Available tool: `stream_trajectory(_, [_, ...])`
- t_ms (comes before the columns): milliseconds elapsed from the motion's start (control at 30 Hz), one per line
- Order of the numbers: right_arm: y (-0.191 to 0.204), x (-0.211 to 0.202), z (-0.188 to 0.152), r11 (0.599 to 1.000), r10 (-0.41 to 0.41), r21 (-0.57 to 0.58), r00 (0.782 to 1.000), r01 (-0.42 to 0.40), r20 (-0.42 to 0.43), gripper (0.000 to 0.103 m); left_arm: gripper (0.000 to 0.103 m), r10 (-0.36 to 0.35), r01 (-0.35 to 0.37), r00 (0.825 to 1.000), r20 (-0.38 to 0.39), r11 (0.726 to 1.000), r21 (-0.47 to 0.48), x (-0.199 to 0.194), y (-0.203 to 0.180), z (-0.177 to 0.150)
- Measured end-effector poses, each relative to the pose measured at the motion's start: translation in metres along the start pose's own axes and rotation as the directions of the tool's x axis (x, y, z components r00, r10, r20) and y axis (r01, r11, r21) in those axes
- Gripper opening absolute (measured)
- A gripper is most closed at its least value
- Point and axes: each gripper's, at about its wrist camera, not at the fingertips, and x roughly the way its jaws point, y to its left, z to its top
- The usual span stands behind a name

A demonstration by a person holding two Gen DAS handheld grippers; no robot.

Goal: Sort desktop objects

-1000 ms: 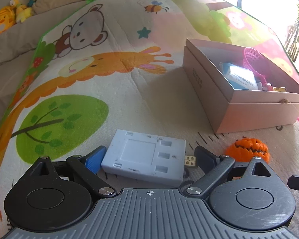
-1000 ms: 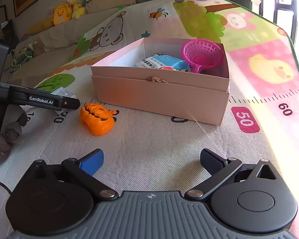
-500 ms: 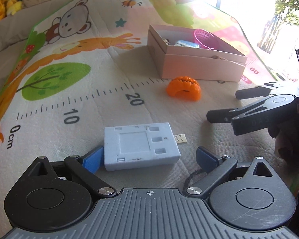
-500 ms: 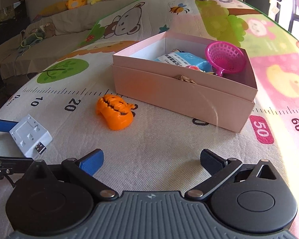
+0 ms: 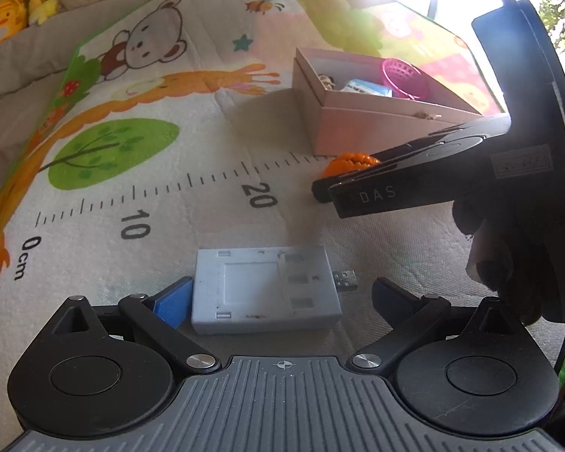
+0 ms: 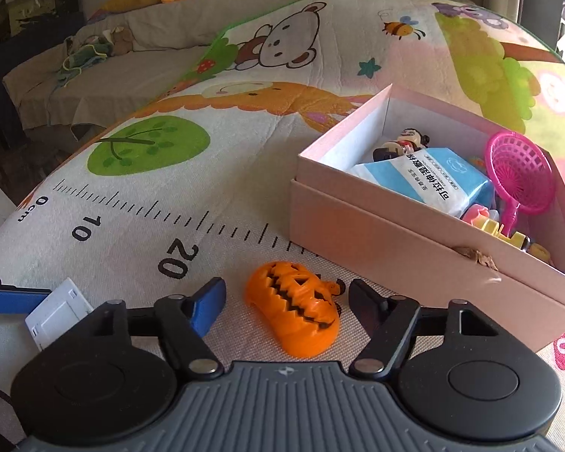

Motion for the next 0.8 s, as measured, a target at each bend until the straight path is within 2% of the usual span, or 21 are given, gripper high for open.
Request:
stream_trajectory(33, [0.0,-0.002,0.0,1.0,0.006,-0.003,1.0,-0.006,-0.001,0.053,0.102,0.009,-0.009,1.0,-0.003,1.0,0.005,0.002,-0.002,0.001])
stream_trajectory(267, [-0.013,-0.025,-0.015,0.999,0.018,0.036,0.999,-0.017,-0.03,0.053,0.102,0.096,-0.097,0.995,0.02,0.994,0.042,0.009,-0.013,0.0])
stream_trajectory(367, [-0.025,-0.046,-0.031,0.998,0.036,0.061,0.998,-0.033,-0.045,0.053,0.1,0.105,-0.106,0.994,0.025,0.994,0.039,0.008,-0.013,-0.001])
stream_trajectory(400, [-0.028,-0.055,-0.037,0.997,0.041,0.069,0.998,-0.037,-0.052,0.053,0.095,0.101,-0.102,0.995,0.027,0.994,0.041,0.006,-0.013,-0.001])
stream_trajectory(533, [-0.04,-0.091,-0.06,0.996,0.046,0.085,0.996,-0.04,-0.074,0.053,0.095,0.105,-0.107,0.994,0.035,0.991,0.076,-0.001,-0.018,-0.001])
stream_trajectory(600, [-0.044,-0.114,-0.067,0.996,0.04,0.084,0.997,-0.034,-0.07,0.053,0.095,0.079,-0.083,0.996,0.051,0.993,0.084,-0.013,-0.021,0.006])
stream_trajectory(667, [-0.049,-0.145,-0.065,0.997,0.034,0.077,0.999,-0.031,-0.035,0.053,0.095,0.042,-0.054,0.993,0.114,0.993,0.103,-0.036,-0.026,0.023])
stream_trajectory(700, [-0.051,-0.164,-0.06,0.998,0.024,0.063,1.0,-0.024,0.004,0.053,0.095,0.027,-0.048,0.985,0.17,0.991,0.123,-0.051,-0.03,0.037])
stream_trajectory(767, [-0.057,-0.204,-0.042,0.999,-0.008,0.04,0.994,0.004,0.109,0.053,0.095,0.006,-0.055,0.96,0.281,0.985,0.165,-0.079,-0.038,0.065])
stream_trajectory(800, [-0.062,-0.231,-0.027,0.999,-0.03,0.038,0.982,0.023,0.185,0.053,0.095,-0.007,-0.059,0.942,0.336,0.981,0.186,-0.091,-0.043,0.082])
